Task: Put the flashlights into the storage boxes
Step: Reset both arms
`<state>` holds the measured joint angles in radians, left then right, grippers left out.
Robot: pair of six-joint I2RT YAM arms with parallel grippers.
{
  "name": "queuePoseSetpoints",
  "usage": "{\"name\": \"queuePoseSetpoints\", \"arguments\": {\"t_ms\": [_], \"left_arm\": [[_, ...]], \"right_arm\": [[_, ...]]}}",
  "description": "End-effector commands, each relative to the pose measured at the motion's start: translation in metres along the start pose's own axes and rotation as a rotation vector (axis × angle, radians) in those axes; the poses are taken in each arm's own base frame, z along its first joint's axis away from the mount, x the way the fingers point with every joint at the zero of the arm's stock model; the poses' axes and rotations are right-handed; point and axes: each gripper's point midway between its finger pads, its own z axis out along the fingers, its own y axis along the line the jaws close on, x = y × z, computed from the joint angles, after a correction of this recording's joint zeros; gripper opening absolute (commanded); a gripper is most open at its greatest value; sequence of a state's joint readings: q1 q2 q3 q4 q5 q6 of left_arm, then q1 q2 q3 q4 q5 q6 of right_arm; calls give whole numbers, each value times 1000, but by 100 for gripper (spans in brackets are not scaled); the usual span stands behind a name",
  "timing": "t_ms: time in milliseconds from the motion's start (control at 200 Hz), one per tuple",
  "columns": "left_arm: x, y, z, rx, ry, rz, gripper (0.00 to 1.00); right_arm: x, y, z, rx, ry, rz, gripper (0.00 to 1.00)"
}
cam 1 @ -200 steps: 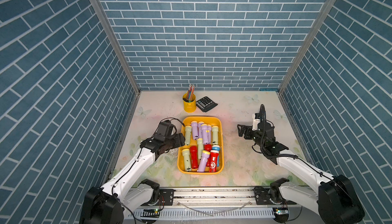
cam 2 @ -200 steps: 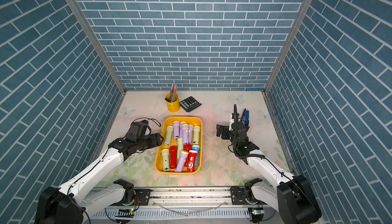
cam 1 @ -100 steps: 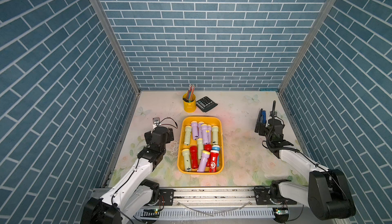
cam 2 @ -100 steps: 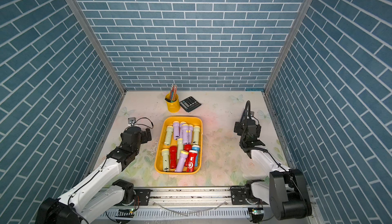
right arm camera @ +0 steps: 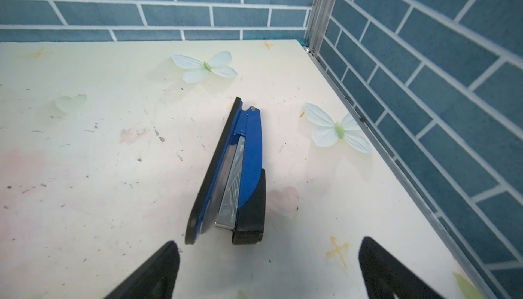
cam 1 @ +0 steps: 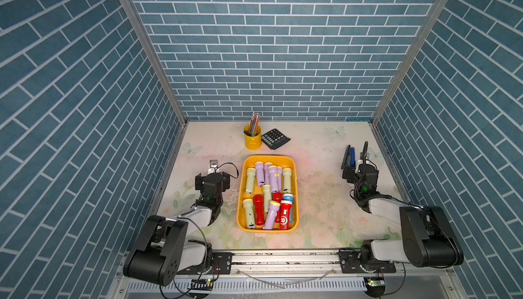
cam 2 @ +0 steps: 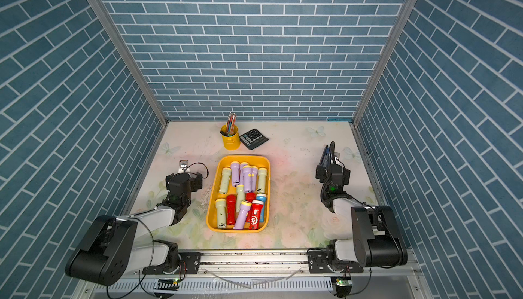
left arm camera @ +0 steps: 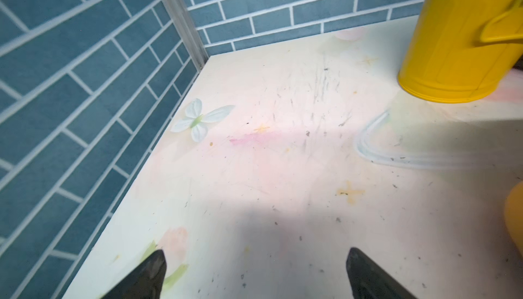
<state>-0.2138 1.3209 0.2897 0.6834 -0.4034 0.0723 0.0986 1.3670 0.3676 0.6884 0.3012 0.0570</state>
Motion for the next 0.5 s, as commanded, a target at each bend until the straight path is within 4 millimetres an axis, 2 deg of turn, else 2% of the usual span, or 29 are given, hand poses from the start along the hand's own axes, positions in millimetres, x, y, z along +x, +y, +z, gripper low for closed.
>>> {"name": "queuePoseSetpoints", "arguments": {"t_ms": [0,50,90,145,220,270,305,495], "left_arm": [[-38,-8,6,45,-200,24,100],[-22,-3,12,54,-219,-30,100],[-24,1,9,45,-275,-43,100],[-17,1,7,66,-231,-59,100],[-19,15,26,14,-178,-110,100],[-11,30,42,-39,-42,-156,100],[-16,27,41,-44,-74,-141,100],[-13,25,40,1,-76,-153,100]], "right_arm": [[-9,-2,1,-30,-131,-12,99],[1,2,10,-71,-150,1,99],[0,2,11,-70,-144,-4,99],[4,9,19,-135,-74,-4,99],[5,8,26,-178,-26,22,99],[6,4,29,-175,-8,47,99],[6,3,30,-179,-18,54,99],[6,2,29,-173,-10,50,99]]}}
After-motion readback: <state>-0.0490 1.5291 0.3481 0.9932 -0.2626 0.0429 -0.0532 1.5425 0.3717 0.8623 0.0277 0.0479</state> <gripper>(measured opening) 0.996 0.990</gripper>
